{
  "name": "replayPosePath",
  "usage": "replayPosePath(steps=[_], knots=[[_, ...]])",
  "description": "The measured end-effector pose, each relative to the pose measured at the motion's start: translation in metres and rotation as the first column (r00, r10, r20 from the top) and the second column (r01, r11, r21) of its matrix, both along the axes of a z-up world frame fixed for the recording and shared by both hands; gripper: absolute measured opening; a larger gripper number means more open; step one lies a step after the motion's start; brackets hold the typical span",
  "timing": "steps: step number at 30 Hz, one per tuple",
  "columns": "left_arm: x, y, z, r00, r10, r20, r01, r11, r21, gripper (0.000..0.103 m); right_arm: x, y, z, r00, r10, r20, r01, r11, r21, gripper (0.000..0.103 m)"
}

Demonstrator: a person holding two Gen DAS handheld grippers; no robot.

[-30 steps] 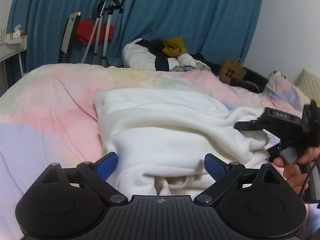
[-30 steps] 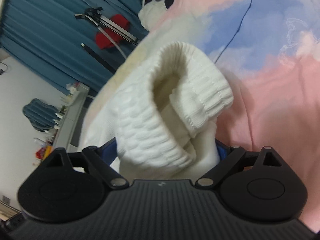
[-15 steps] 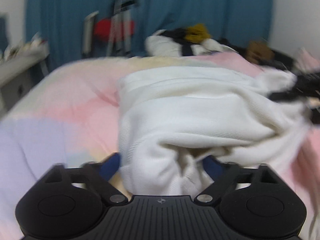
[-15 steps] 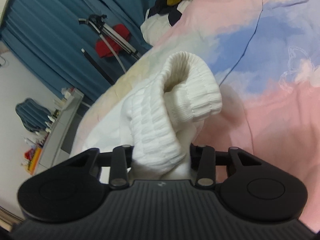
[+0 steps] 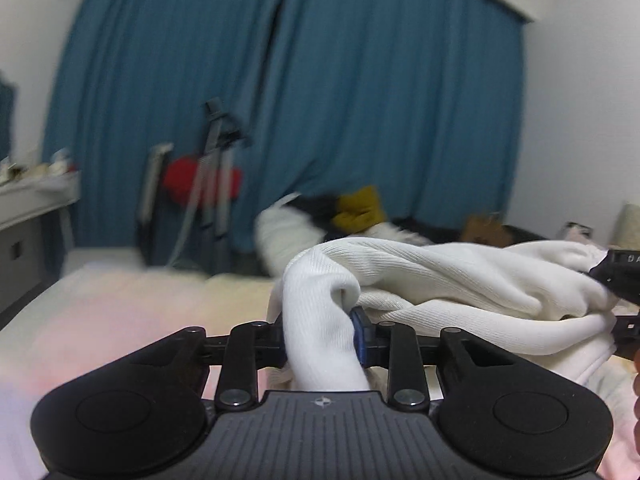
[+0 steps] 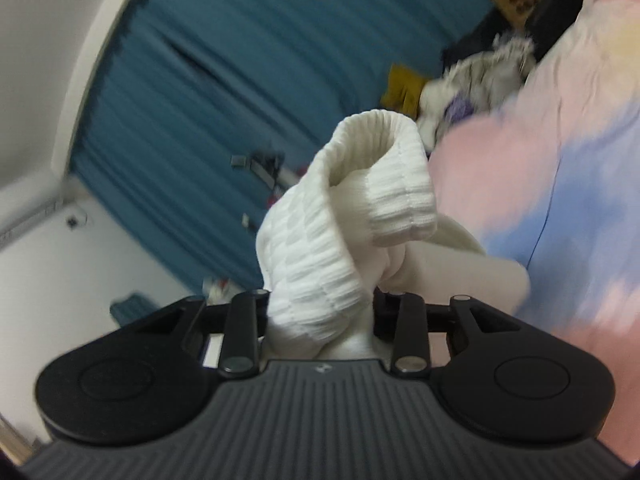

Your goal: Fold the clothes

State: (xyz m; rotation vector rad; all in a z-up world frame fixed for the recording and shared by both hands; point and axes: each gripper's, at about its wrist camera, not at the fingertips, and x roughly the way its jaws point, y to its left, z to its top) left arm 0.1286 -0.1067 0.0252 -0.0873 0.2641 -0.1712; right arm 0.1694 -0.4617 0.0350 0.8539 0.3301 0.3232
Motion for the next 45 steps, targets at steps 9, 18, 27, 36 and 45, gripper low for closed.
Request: replayPosePath(steps=[9,18,27,36,45], knots=[[0.108,-0.154,-0.014,0.982,-0.186,0.015,0.186,0.982,0.013,0.03,0.037,-0.125,0.002,0.974,-0.225,0.039,0.227,0.972,-0.065,0.036],[0.122,-0.188,-0.123,0.934,-0.298,-0.199,0.304,0.953,0.0,0.029,0.043,-0.143,-0.133,0.907,-0.253,-0.335,0.198,0.962,-0.189,0.037],[0.087,-0.135,-0.147,0.9,-0.304,-0.312,0.322,0.947,0.005,0.041,0.001,-0.122,-0.135,0.861,-0.273,-0.428,0.199,0.957,-0.212,0.053],[-0.001,-0.105,-0.048,0.916,-0.302,-0.265,0.314,0.949,0.004,0.072,-0.095,-0.076,-0.053,0.887,-0.341,-0.312,0.172,0.871,-0.461,0.053],[-0.102,-0.078,0.034,0.931,-0.307,-0.197,0.315,0.949,0.008,0.09,-0.172,-0.012,0.022,0.937,-0.327,-0.124,0.203,0.796,-0.57,0.053]])
